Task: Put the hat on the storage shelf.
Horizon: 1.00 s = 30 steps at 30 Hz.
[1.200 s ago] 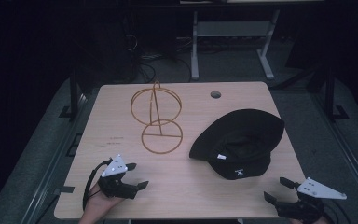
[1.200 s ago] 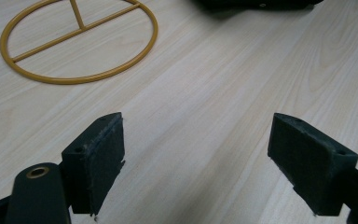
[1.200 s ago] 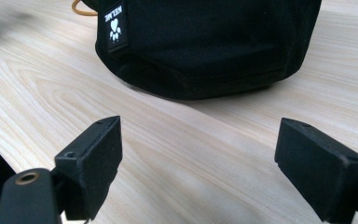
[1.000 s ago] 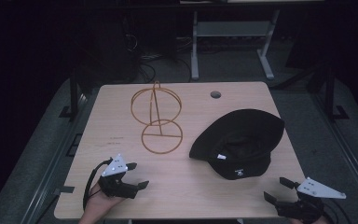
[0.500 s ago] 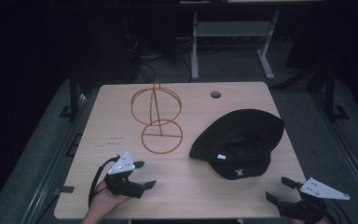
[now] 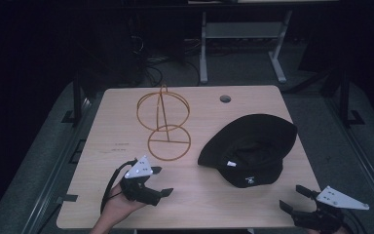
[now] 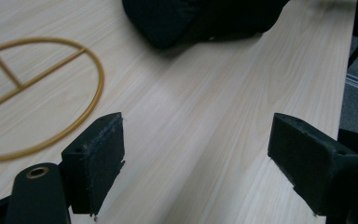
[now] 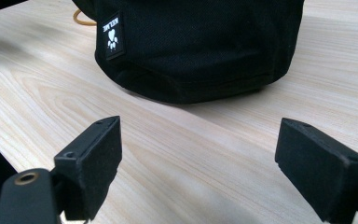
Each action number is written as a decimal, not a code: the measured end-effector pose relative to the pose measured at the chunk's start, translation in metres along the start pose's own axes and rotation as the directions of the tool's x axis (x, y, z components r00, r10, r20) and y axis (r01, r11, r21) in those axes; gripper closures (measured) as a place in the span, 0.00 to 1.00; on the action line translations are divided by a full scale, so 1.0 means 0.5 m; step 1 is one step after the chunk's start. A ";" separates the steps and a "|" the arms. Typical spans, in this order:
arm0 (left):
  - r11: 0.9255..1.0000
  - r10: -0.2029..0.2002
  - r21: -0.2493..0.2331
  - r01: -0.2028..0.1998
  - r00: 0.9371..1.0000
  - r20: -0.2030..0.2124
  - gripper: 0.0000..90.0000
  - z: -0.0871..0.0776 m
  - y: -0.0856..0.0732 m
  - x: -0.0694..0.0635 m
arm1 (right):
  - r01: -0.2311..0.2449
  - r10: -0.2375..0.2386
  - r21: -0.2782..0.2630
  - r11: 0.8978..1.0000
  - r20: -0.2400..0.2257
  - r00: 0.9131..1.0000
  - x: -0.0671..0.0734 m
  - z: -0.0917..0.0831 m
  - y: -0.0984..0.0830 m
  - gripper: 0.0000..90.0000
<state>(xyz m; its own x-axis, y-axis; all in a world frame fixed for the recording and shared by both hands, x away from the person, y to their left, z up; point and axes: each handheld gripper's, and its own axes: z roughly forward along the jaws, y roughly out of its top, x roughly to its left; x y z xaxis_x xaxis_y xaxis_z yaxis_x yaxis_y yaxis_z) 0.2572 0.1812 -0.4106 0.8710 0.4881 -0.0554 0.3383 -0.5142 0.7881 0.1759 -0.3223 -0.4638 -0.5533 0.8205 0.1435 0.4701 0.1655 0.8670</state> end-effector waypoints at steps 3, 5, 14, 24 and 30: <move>1.000 0.021 -0.002 -0.021 1.000 0.015 0.20 0.012 0.024 -0.009 | 0.004 -0.004 -0.005 1.000 -0.003 1.000 -0.001 -0.001 0.000 0.16; 1.000 0.031 -0.003 -0.031 0.999 0.020 0.20 0.016 0.033 -0.013 | 0.004 -0.004 -0.006 1.000 -0.002 1.000 -0.002 -0.002 0.000 0.16; 0.994 0.112 -0.009 -0.111 0.991 0.072 0.22 0.072 0.113 -0.051 | 0.004 -0.004 0.004 1.000 -0.013 1.000 -0.001 0.001 -0.002 0.16; 0.988 0.150 0.021 -0.152 0.984 0.094 0.28 0.140 0.179 -0.064 | 0.004 -0.004 -0.008 1.000 -0.021 1.000 -0.001 -0.002 -0.001 0.16; 0.987 0.149 0.040 -0.154 0.985 0.091 0.37 0.176 0.196 -0.059 | 0.006 -0.006 -0.007 1.000 -0.026 1.000 0.000 -0.001 -0.001 0.16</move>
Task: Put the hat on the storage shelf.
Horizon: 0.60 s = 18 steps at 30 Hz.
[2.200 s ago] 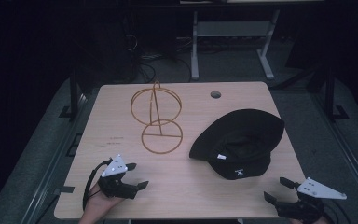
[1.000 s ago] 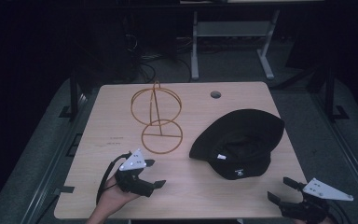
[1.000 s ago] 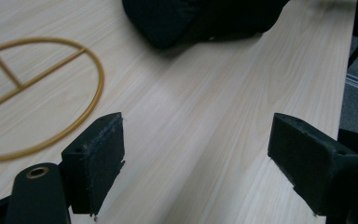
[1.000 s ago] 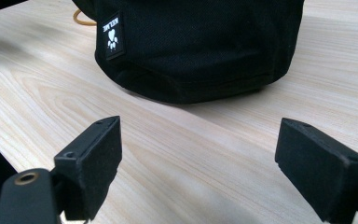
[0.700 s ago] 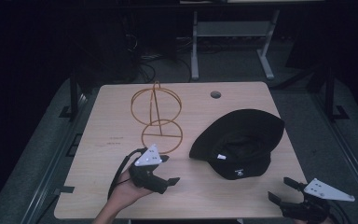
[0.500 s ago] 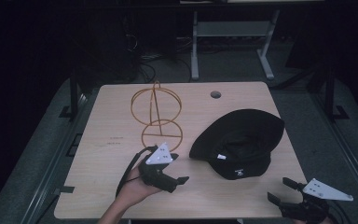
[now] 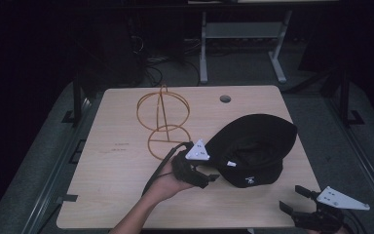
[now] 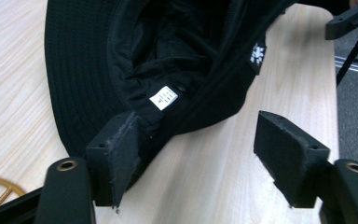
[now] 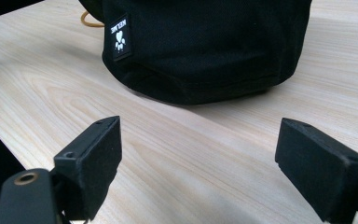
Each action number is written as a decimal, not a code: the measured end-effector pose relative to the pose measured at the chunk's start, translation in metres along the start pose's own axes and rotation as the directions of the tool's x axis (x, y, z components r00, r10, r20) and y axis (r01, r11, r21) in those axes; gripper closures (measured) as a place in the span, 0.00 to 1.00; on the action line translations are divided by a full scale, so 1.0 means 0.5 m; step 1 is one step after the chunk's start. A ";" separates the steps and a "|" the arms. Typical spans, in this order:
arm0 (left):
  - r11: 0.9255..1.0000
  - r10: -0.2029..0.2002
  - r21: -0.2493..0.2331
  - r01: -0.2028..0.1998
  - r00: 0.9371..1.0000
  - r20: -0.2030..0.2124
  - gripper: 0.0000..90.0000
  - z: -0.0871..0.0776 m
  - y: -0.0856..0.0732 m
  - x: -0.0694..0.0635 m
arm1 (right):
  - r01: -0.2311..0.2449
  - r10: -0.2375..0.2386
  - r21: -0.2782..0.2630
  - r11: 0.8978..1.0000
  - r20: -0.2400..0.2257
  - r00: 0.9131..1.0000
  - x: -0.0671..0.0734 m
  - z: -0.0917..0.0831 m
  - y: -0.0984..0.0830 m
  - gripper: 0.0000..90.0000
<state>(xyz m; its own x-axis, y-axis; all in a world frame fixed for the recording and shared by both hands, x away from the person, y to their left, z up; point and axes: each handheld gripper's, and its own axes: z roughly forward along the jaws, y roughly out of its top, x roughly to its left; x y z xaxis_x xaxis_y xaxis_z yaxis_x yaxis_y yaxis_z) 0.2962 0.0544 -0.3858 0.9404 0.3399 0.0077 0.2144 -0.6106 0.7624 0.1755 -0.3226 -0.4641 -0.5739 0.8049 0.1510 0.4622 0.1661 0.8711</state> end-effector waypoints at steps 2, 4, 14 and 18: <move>1.000 0.002 0.006 -0.002 1.000 0.002 0.42 0.007 0.002 0.003 | 0.004 -0.004 0.000 1.000 -0.002 1.000 0.000 0.001 0.000 0.16; 1.000 0.004 0.012 -0.005 1.000 0.009 0.47 0.014 0.003 0.004 | 0.002 -0.002 0.001 1.000 -0.004 1.000 0.000 0.002 0.000 0.16; 0.999 0.029 0.018 -0.029 0.999 0.020 0.76 0.036 0.004 0.004 | -0.001 0.001 -0.029 1.000 -0.007 1.000 0.001 0.005 0.002 0.15; 0.999 0.054 -0.005 -0.054 0.998 0.036 0.86 0.035 0.007 -0.003 | -0.007 0.005 -0.052 0.999 -0.028 1.000 0.002 0.009 0.006 0.15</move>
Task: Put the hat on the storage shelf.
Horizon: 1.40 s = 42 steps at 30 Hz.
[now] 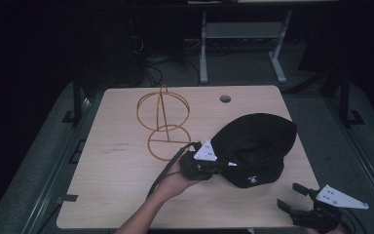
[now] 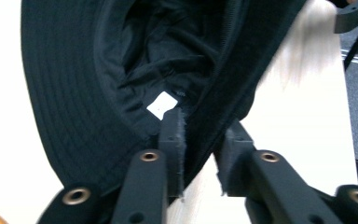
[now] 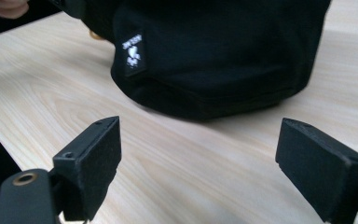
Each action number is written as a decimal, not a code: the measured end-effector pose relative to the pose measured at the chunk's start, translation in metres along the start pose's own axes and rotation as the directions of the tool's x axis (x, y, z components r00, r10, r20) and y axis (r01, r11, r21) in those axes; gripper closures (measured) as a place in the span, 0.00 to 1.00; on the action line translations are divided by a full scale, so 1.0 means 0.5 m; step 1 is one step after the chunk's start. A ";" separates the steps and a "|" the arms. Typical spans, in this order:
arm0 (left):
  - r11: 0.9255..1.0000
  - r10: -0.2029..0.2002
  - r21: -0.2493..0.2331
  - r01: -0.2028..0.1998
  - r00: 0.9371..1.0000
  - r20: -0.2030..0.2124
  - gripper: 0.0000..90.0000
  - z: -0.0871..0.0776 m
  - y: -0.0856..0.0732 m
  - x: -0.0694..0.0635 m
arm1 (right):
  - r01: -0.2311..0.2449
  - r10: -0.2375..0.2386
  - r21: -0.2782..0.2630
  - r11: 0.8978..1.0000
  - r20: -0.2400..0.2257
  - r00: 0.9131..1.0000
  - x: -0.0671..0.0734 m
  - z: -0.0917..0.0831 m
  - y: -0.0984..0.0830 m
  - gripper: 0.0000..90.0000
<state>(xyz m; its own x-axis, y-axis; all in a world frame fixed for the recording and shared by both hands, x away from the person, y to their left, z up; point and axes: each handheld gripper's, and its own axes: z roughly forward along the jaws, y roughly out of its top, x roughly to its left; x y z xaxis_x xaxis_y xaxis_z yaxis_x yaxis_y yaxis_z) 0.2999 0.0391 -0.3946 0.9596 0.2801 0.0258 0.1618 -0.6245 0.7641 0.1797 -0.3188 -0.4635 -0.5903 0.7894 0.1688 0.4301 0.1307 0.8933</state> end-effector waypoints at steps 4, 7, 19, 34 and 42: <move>0.999 0.002 -0.032 -0.001 0.999 0.034 0.94 -0.005 0.002 -0.006 | -0.005 0.005 -0.026 1.000 0.003 1.000 0.000 0.000 0.008 0.15; 0.998 -0.002 -0.062 0.006 0.998 0.058 0.95 -0.010 0.002 -0.008 | -0.023 0.023 -0.046 0.999 -0.006 1.000 -0.006 0.003 0.018 0.15; 0.991 -0.039 -0.121 0.055 0.991 0.130 0.95 -0.031 -0.027 -0.012 | -0.034 0.032 -0.064 0.997 -0.036 0.999 -0.027 0.050 0.084 0.15; 0.991 -0.023 -0.126 0.043 0.988 0.155 0.95 -0.042 -0.046 -0.018 | -0.101 0.094 -0.095 0.990 -0.073 0.993 -0.068 0.106 0.104 0.15; 0.994 -0.027 -0.102 0.042 0.989 0.143 0.95 -0.032 -0.048 -0.015 | -0.133 0.111 -0.105 0.986 -0.189 0.976 -0.077 0.130 0.099 0.37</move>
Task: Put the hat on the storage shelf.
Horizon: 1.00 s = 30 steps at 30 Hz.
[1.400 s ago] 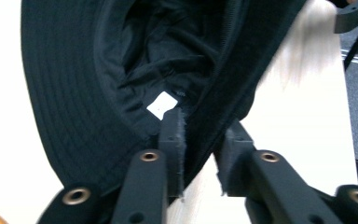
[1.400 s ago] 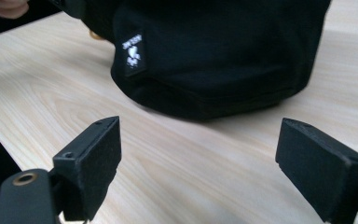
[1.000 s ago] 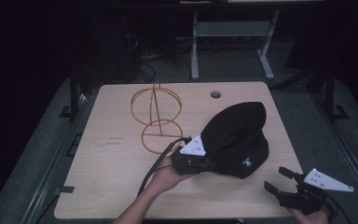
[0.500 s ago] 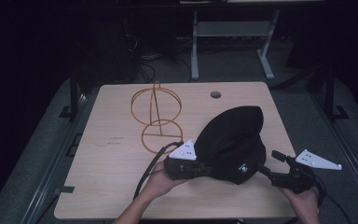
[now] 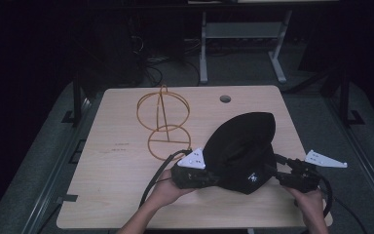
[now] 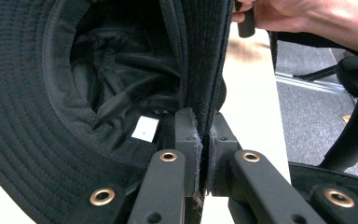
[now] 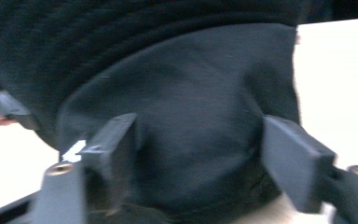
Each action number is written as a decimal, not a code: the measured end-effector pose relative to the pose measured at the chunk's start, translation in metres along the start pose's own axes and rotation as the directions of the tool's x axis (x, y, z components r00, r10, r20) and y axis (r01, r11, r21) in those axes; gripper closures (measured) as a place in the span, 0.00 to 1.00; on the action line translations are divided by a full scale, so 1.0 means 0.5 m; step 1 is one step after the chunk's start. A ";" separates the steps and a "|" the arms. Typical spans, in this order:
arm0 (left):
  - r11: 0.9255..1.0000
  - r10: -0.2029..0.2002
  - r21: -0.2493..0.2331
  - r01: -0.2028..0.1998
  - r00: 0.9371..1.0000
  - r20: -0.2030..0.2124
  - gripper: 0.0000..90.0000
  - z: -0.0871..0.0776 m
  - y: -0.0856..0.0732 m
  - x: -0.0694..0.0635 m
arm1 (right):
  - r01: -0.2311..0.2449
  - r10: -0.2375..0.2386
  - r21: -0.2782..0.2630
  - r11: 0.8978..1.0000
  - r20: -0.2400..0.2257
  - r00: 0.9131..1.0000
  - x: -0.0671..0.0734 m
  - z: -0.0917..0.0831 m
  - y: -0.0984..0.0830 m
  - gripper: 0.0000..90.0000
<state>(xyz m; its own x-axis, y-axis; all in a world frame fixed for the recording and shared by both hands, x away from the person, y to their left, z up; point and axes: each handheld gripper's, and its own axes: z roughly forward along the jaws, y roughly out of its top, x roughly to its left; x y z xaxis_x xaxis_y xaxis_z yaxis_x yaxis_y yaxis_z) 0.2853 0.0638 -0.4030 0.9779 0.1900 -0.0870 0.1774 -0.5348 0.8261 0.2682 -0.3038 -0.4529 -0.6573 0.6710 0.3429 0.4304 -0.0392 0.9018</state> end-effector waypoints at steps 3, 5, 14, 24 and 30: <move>1.000 0.002 0.008 -0.002 1.000 -0.002 0.95 0.002 0.000 0.000 | 0.032 -0.032 0.003 0.999 -0.009 0.999 0.010 0.002 -0.003 0.48; 1.000 -0.003 0.007 0.003 1.000 -0.004 0.95 0.002 -0.001 0.001 | 0.062 -0.062 -0.005 0.998 -0.010 0.998 0.017 0.000 -0.004 0.57; 1.000 0.003 0.010 -0.003 1.000 -0.018 0.95 0.000 -0.001 0.004 | 0.088 -0.089 -0.014 0.996 -0.021 0.996 0.023 0.002 -0.013 0.62; 1.000 -0.005 -0.004 0.005 1.000 0.003 0.95 0.009 -0.002 0.009 | -0.057 0.058 0.029 0.998 -0.035 0.998 -0.012 0.010 -0.039 0.43; 1.000 -0.005 -0.003 0.005 1.000 0.001 0.95 0.009 -0.001 0.012 | 0.011 -0.008 0.048 0.999 -0.058 0.998 0.000 0.028 -0.041 0.68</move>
<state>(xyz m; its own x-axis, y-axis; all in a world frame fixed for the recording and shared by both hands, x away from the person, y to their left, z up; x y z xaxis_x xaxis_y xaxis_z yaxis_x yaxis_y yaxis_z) 0.2913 0.0614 -0.4067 0.9772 0.1916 -0.0920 0.1821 -0.5313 0.8274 0.2680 -0.2927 -0.4753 -0.6957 0.6270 0.3504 0.4522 0.0034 0.8919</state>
